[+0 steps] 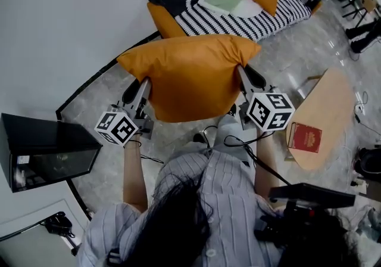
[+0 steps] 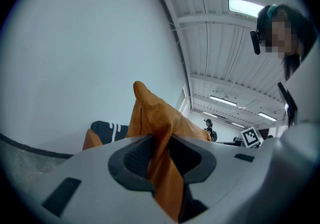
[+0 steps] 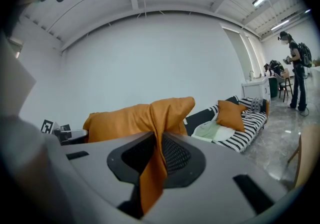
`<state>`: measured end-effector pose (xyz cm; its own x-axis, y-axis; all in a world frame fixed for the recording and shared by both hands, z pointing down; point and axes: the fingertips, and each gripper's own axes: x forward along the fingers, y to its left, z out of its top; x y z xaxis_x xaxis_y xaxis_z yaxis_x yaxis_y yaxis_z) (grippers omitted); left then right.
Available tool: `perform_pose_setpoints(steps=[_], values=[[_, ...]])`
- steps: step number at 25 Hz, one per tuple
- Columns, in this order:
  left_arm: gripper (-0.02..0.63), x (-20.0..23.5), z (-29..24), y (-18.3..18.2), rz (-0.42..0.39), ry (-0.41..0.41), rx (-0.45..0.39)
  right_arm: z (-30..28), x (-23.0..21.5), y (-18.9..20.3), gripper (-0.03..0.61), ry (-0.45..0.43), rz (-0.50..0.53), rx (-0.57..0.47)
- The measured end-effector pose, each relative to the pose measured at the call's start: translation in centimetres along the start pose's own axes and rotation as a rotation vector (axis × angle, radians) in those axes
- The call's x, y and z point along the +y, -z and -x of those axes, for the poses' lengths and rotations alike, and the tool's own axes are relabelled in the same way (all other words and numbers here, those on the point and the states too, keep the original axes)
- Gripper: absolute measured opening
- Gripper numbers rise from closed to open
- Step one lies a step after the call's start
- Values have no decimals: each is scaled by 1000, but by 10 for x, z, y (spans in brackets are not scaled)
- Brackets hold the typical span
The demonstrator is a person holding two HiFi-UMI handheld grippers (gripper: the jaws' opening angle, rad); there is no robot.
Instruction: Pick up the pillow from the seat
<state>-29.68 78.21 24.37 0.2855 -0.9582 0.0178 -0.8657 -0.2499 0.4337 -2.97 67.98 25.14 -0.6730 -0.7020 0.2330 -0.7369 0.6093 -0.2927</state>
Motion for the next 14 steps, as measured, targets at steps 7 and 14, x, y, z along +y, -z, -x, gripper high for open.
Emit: perform_pose_setpoints(steps=[7,14], values=[[114,-5,-6,0,-8,4,9,2,-7,-1,58,6,-6,-1],[114,3,4,1,-8,10,15,0,3,7,58,13,-13,-1]])
